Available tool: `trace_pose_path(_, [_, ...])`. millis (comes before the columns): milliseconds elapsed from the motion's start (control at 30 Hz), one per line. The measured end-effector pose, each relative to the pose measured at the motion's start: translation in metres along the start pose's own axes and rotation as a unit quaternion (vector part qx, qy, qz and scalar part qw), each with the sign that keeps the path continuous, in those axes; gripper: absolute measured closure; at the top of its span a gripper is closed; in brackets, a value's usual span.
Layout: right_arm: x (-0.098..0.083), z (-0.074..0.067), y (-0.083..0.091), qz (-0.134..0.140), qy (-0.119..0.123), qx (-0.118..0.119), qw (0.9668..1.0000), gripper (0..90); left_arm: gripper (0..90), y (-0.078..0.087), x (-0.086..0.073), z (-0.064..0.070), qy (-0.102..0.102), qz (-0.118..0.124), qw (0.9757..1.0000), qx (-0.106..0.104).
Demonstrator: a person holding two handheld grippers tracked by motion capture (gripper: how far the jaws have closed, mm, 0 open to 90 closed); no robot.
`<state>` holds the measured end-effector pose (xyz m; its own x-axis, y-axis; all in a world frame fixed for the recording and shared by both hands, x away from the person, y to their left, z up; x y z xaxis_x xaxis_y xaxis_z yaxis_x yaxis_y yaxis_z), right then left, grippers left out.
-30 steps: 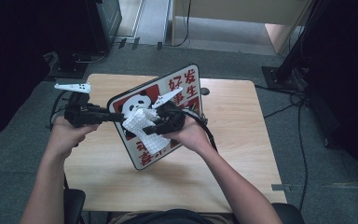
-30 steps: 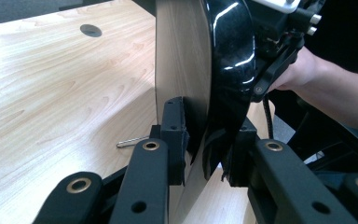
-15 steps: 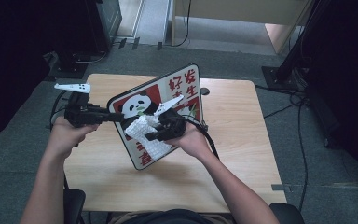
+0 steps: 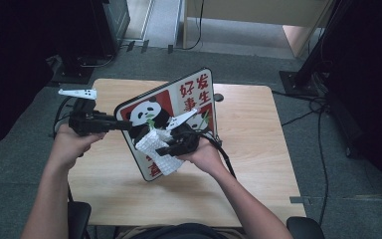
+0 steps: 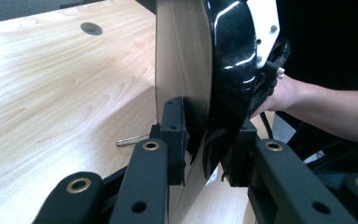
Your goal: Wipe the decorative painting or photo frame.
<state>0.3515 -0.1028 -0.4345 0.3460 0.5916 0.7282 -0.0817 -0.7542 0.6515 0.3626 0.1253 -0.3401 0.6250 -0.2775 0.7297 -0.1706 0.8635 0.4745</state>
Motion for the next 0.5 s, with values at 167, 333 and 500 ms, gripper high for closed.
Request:
trace_pose_path(167, [-0.006,0.000,-0.004,-0.001,0.002,-0.001,1.0000,78.5,74.3,0.000,0.000,-0.001,0.000,0.001,1.0000,-0.001])
trace_pose_path(333, [-0.012,0.000,-0.008,-0.001,-0.001,0.000,1.0000,78.5,74.2,0.001,0.000,-0.001,0.002,0.002,1.0000,-0.001])
trace_pose_path(500, [-0.019,0.001,-0.013,-0.007,0.002,0.000,1.0000,78.5,74.2,0.001,0.000,-0.001,0.002,0.002,1.0000,-0.001])
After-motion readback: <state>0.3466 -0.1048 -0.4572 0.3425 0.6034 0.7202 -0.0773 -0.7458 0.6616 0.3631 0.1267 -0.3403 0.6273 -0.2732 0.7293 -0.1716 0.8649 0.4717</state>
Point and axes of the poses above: each handheld gripper's, and its own axes: y roughly backward along the jaws, x roughly out of its top, z roughly to its right, the point moved 4 cm from there along -y, roughly forward along the jaws, and after that the axes turned 6 degrees about y, right-handed, at the moved point
